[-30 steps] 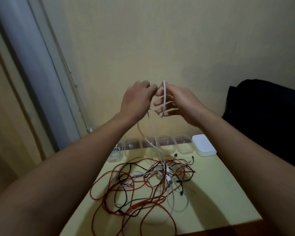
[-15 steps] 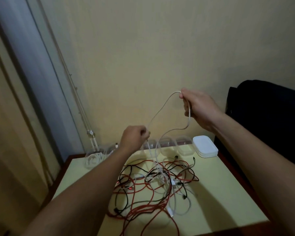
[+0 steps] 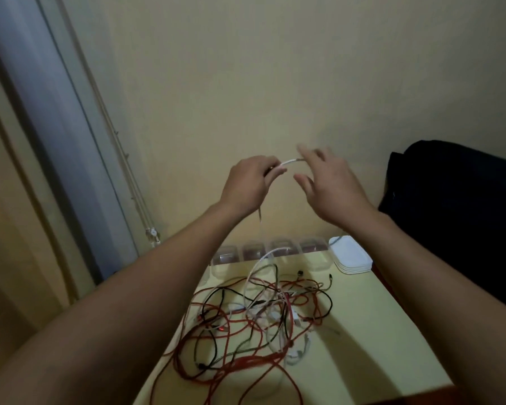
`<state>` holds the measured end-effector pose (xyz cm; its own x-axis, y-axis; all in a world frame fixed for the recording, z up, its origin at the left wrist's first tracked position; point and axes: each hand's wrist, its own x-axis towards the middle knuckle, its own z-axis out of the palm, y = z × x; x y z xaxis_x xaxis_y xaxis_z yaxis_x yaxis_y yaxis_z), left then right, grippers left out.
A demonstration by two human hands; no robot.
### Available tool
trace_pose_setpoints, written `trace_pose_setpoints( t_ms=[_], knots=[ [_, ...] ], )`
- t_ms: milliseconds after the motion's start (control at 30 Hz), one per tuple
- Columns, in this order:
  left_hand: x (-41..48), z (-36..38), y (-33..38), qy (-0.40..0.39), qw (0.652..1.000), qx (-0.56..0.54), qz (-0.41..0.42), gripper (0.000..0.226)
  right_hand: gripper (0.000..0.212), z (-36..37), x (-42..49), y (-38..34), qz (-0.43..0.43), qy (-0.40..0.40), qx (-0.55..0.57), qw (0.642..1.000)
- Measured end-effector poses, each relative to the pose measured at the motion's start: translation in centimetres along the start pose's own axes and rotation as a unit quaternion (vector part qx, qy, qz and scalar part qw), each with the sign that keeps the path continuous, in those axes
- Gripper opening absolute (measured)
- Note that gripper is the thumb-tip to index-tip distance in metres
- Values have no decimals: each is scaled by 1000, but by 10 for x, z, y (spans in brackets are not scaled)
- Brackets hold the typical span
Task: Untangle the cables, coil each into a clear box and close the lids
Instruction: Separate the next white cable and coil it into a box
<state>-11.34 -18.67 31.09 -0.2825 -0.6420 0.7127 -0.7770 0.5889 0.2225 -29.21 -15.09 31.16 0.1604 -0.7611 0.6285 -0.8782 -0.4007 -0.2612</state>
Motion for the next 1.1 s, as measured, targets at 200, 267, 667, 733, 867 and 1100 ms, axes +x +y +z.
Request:
trace_pose_setpoints(
  t_ms=[200, 267, 667, 733, 867, 1100],
  knots=[
    [-26, 16, 6, 0, 998, -62, -13, 24, 16, 11, 3, 12, -37, 56, 36, 997],
    [-47, 32, 4, -42, 980, -156, -120, 21, 15, 6, 2, 13, 3, 98, 60, 993],
    [-76, 32, -21, -92, 932, -213, -277, 42, 42, 10, -15, 40, 173, -151, -19, 973],
    [-61, 25, -13, -100, 955, -166, -224, 39, 44, 18, -19, 21, 118, -140, 56, 982],
    [-46, 17, -1, -95, 977, -131, -142, 32, 17, 26, -18, -9, 46, -85, 139, 986],
    [-90, 36, -20, -146, 934, -211, -249, 31, 19, 14, -8, 5, 111, 62, 193, 973]
  ],
)
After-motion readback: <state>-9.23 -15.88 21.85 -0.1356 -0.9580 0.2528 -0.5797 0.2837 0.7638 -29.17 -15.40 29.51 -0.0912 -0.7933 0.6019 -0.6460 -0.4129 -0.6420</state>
